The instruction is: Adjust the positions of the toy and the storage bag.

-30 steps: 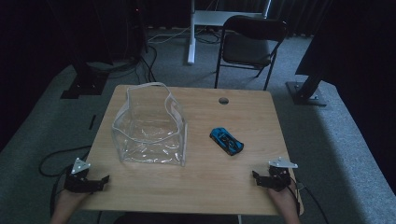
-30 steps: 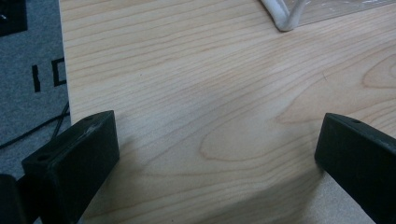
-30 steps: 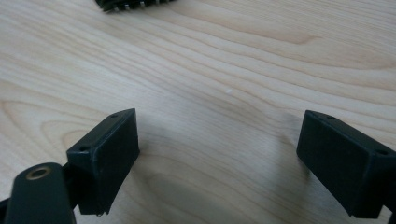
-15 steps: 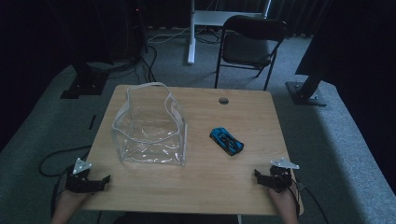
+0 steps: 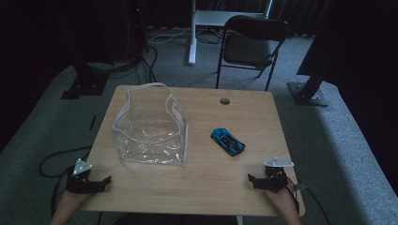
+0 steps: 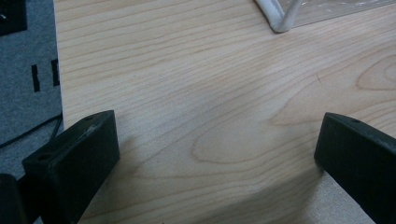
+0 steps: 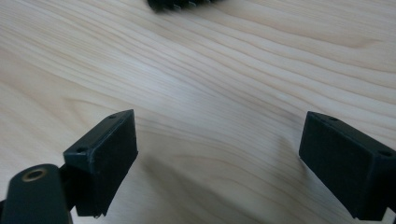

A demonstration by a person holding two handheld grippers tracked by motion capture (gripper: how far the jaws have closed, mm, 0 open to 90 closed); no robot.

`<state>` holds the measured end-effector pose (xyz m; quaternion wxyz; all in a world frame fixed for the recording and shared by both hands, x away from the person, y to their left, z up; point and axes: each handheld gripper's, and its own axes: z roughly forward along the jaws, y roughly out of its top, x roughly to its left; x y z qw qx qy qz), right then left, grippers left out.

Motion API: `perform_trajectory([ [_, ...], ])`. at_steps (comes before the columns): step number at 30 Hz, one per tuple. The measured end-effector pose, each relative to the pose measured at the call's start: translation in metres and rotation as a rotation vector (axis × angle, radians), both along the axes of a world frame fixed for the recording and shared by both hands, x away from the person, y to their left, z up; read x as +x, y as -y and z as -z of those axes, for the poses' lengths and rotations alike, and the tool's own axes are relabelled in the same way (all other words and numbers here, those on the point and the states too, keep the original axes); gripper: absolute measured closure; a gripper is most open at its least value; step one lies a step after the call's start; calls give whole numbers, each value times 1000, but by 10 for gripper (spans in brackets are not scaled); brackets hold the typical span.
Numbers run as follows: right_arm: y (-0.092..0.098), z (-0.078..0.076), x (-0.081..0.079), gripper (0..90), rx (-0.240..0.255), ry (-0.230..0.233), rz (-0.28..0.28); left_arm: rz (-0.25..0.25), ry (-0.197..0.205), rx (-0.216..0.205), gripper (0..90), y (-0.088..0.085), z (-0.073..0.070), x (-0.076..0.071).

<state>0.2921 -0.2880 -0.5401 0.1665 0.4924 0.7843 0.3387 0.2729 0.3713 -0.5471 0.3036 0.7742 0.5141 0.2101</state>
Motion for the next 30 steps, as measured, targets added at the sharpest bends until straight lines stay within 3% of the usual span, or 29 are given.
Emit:
perform_trajectory([
  [14, -16, -31, 14, 107, 32, 39, -71, 2, 0, 0, 4, 0, 0, 0],
  [21, -29, -48, 31, 107, 35, 68, -111, 2, 0, 0, 4, 0, 0, 0],
  [30, -42, -58, 49, 107, 44, 92, -134, 2, 1, 0, 4, 0, 0, 0],
])
